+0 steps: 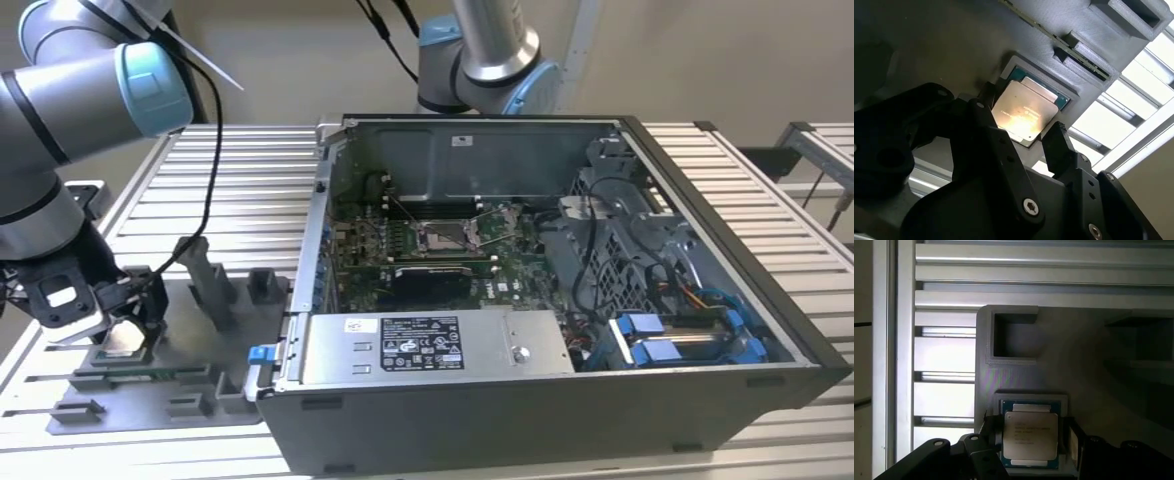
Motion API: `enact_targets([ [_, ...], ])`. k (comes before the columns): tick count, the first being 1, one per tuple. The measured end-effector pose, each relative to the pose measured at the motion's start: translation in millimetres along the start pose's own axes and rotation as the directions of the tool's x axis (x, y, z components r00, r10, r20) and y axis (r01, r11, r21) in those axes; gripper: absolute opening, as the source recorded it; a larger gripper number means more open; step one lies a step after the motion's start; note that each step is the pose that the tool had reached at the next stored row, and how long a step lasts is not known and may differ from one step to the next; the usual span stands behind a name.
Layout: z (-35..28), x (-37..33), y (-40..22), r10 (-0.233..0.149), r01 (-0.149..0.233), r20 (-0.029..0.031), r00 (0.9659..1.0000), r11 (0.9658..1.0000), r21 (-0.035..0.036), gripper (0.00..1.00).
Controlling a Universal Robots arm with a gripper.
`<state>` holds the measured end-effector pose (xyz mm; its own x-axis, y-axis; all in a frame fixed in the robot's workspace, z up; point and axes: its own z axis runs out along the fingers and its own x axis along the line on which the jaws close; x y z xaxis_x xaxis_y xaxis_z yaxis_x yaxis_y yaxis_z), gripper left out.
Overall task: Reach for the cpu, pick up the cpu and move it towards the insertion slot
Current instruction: 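Pick up the cpu and move it towards the insertion slot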
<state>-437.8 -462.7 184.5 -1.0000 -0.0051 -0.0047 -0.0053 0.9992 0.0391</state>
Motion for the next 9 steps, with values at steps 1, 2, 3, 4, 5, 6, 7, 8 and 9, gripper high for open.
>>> enact_targets([
  [1, 0.0, 0.0, 0.0, 0.000, 0.000, 0.0000, 1.0000, 1.0000, 0.0000, 1.00],
  [2, 0.0, 0.0, 0.0, 0.000, 0.000, 0.0000, 1.0000, 1.0000, 0.0000, 1.00],
  [3, 0.0, 0.0, 0.0, 0.000, 0.000, 0.0000, 1.0000, 1.0000, 0.0001, 1.00],
  [4, 0.0, 0.0, 0.0, 0.000, 0.000, 0.0000, 1.0000, 1.0000, 0.0000, 1.00],
  [5, 0.0, 0.0, 0.0, 0.000, 0.000, 0.0000, 1.0000, 1.0000, 0.0001, 1.00],
  [6, 0.0, 0.0, 0.0, 0.000, 0.000, 0.0000, 1.0000, 1.0000, 0.0001, 1.00],
  [7, 0.0, 0.0, 0.0, 0.000, 0.000, 0.0000, 1.0000, 1.0000, 0.0002, 0.00],
  [8, -0.1, 0.0, 0.0, 0.000, 0.000, -0.0002, 1.0000, 1.0000, 0.0003, 0.00],
  [9, -0.1, 0.0, 0.0, 0.000, 0.000, -0.0002, 1.0000, 1.0000, 0.0003, 0.00],
])
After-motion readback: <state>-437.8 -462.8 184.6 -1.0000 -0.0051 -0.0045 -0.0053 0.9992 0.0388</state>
